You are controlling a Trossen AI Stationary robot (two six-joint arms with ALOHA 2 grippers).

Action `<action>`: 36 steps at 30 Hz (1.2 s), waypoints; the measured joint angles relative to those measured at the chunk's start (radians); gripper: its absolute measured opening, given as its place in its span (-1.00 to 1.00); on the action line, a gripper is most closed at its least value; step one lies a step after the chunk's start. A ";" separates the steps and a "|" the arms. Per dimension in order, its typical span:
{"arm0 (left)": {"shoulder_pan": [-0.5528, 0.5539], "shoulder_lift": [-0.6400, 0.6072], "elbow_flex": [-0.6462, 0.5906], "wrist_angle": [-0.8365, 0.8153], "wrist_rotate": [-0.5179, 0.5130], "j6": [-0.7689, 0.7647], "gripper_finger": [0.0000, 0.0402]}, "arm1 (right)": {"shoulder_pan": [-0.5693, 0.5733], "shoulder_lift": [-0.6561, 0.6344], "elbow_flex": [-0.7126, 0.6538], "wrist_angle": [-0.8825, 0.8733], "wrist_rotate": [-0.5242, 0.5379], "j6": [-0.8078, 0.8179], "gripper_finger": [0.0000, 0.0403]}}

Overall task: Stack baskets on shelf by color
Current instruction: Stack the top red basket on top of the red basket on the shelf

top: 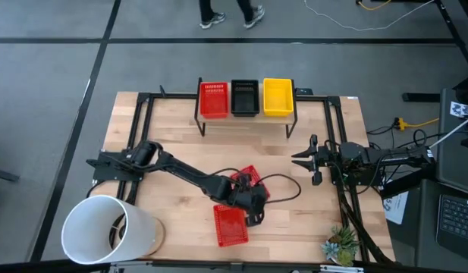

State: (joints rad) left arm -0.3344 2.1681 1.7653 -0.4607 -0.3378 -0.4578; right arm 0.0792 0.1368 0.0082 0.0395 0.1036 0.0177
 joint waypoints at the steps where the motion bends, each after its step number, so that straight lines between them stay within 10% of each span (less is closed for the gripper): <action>1: -0.004 0.000 0.000 -0.005 -0.001 -0.005 -0.71 | 0.000 0.000 0.000 0.000 0.000 0.000 -0.56; 36: -0.054 0.041 0.065 -0.087 0.043 0.003 -1.00 | 0.000 0.000 0.000 0.000 0.000 0.000 -0.56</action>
State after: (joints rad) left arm -0.3881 2.2088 1.8302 -0.5476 -0.2950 -0.4548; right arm 0.0792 0.1368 0.0078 0.0395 0.1040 0.0177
